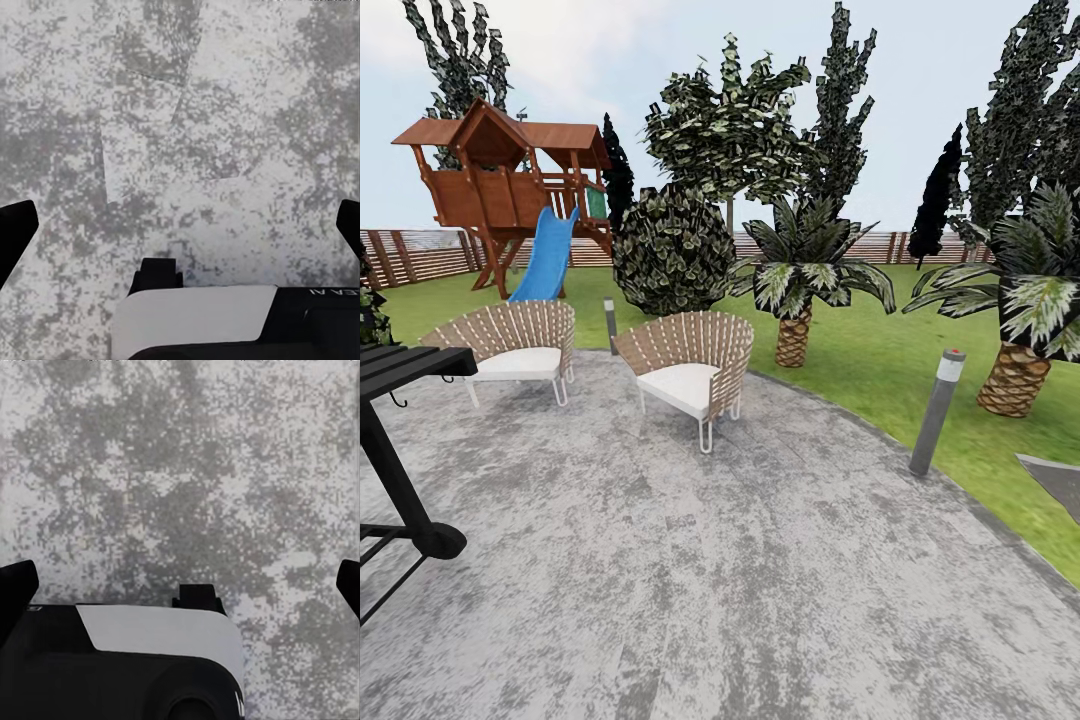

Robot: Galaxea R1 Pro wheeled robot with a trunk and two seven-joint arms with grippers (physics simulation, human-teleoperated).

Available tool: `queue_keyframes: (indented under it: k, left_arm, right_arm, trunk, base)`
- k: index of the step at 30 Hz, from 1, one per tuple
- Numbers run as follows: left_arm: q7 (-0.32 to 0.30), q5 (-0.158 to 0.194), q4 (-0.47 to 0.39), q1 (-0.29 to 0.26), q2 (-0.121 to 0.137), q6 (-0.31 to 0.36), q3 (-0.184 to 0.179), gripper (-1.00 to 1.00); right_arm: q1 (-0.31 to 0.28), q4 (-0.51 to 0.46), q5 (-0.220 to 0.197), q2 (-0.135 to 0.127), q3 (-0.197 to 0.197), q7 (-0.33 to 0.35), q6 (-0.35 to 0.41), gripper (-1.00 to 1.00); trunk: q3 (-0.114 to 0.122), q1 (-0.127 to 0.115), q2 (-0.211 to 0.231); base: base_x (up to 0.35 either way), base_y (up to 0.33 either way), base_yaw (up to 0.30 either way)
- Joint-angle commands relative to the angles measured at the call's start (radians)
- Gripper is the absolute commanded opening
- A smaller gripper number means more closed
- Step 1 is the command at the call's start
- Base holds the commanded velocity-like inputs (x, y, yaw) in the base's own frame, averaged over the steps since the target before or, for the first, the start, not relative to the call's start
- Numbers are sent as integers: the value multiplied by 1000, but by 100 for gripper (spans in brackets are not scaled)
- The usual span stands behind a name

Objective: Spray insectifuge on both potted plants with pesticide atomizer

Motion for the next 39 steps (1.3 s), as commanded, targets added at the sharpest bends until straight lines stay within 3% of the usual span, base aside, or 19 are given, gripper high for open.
queue_keyframes:
  k: [1, 10, 39]
  left_arm:
    - [-2, 2, 0, 0, 0, 0, 3, 100]
    - [-2, -6, 4, 3, -1, -1, -4, 100]
    - [-5, -8, 7, 3, -2, -1, -6, 100]
  right_arm:
    - [0, 0, -1, 0, 0, 1, -2, 100]
    - [0, 5, -5, 0, -1, 2, -2, 100]
    - [0, 7, 2, 3, 0, 0, -2, 100]
  trunk:
    - [-1, 0, 0]
    - [-3, 0, 0]
    - [-20, 0, 0]
  base:
    - [0, 0, 0]
    - [0, 0, 69]
    - [0, 0, 256]
